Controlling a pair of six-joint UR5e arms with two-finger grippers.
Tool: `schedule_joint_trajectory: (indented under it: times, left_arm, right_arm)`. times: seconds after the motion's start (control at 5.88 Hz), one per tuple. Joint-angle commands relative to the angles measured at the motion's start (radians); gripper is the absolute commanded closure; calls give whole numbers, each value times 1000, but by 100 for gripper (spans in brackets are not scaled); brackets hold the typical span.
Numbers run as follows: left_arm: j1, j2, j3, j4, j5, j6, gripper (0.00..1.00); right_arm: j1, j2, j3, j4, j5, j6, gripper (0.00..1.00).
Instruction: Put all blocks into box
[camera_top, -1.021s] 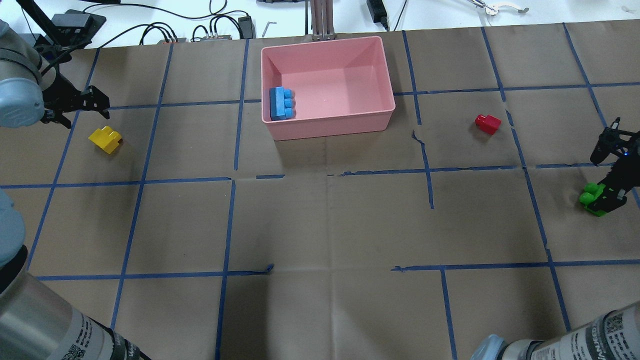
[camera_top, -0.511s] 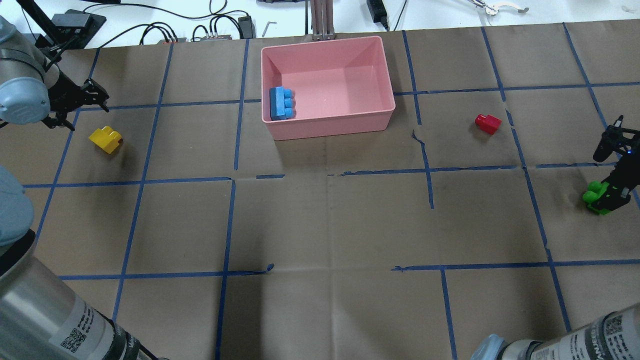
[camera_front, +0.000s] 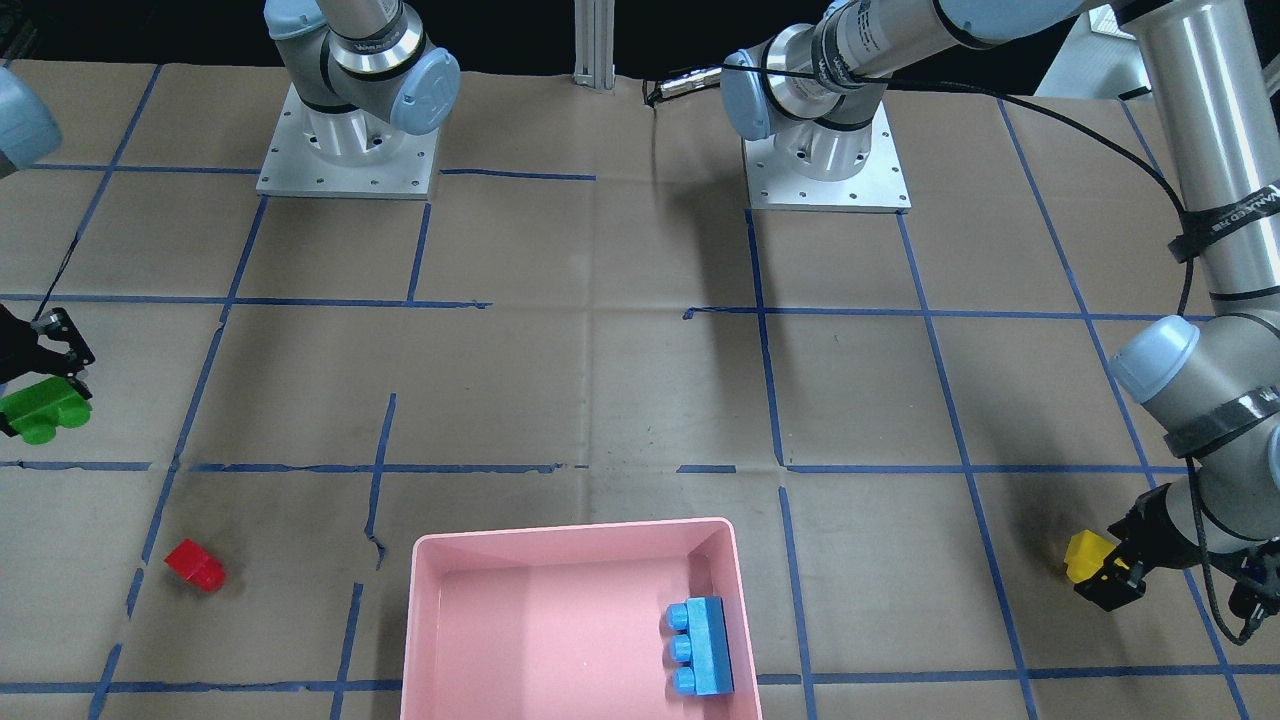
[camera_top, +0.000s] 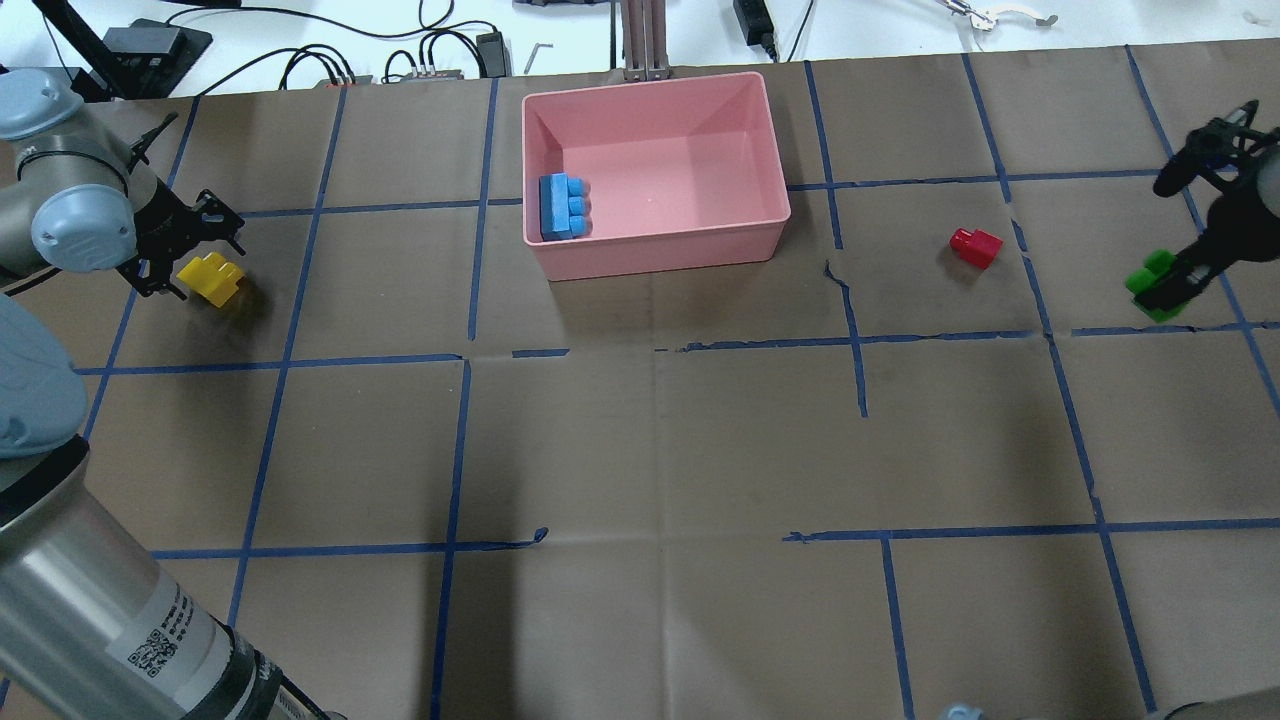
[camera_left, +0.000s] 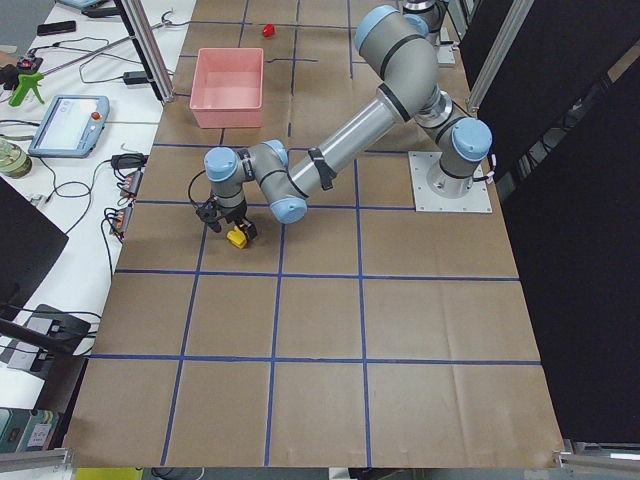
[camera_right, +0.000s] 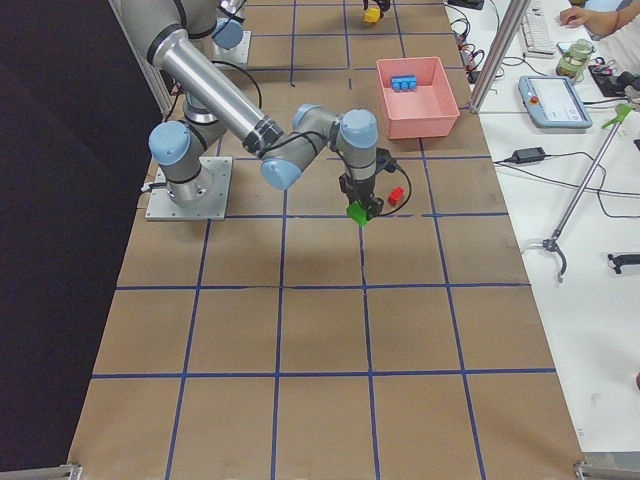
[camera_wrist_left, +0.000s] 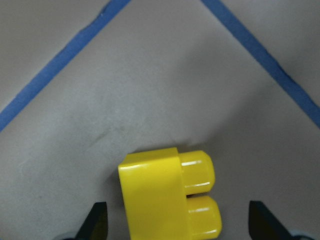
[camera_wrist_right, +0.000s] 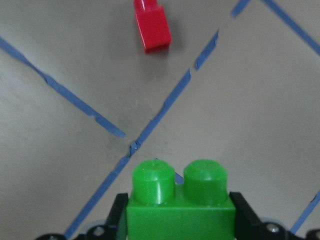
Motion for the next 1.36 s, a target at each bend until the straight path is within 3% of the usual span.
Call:
schedule_joint_trajectory:
  times: [0.0,0.34,0.51,0.68,0.85,1.19]
  left_arm:
    - [0,-15,-5,2,26,24,5]
    - [0,-11,3,2,24,28,71]
    - [0,-2,3,0,24,60,92]
    - [0,11,6,-4,24,118,100]
    - [-23,64,3,-18,18,142,100]
    - [-279,176,32,-49,10,294,100]
  right_arm:
    - [212,32,-207,202,3,374,64]
    - [435,142,-366,235,-7,742,63]
    - [545,229,-453,234,-8,937,62]
    - [625,318,-546,234,-9,1074,62]
    - [684,413,-634,234,-8,1190,62]
    - [723,503,-670,213,-6,1237,58]
